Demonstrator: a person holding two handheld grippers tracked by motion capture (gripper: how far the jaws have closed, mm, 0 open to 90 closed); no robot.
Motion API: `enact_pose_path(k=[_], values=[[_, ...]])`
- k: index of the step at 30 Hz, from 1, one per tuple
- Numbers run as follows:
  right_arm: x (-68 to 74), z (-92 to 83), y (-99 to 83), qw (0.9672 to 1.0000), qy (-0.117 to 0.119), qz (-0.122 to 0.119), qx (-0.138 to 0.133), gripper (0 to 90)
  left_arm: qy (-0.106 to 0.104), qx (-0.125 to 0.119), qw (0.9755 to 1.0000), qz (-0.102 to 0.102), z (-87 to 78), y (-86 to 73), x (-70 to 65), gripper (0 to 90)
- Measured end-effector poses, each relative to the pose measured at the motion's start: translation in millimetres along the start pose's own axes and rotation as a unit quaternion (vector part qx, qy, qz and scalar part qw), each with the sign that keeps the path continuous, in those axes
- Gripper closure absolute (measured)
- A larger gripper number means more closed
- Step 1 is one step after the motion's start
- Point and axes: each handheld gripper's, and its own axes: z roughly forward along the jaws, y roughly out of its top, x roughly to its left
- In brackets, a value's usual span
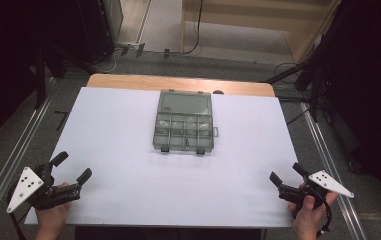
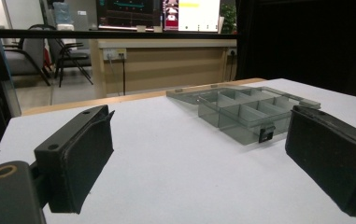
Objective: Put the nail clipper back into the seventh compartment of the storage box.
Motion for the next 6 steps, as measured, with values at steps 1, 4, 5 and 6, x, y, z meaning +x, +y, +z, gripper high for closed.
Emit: enact_pose_path(k=[1,4,5,6], values=[[0.0,0.0,0.0,1.0000,0.000,0.000,0.000,0.0,0.000,0.000,1.0000,0.000,0.0,0.0,0.0,7.2],[0.8,-0.5,0.7,1.0000,-0.001,0.000,-0.001,0.0,0.001,0.000,1.0000,0.001,0.4,0.0,-0.3,7.3],[1.0,-0.1,0.9,1.0000,-0.003,0.000,0.000,0.0,0.001,0.000,1.0000,0.002,0.4,0.0,-0.4,7.3],[1.0,-0.1,0.9,1.0000,-0.003,0.000,0.000,0.0,0.001,0.000,1.0000,0.002,0.4,0.0,-0.4,7.3]])
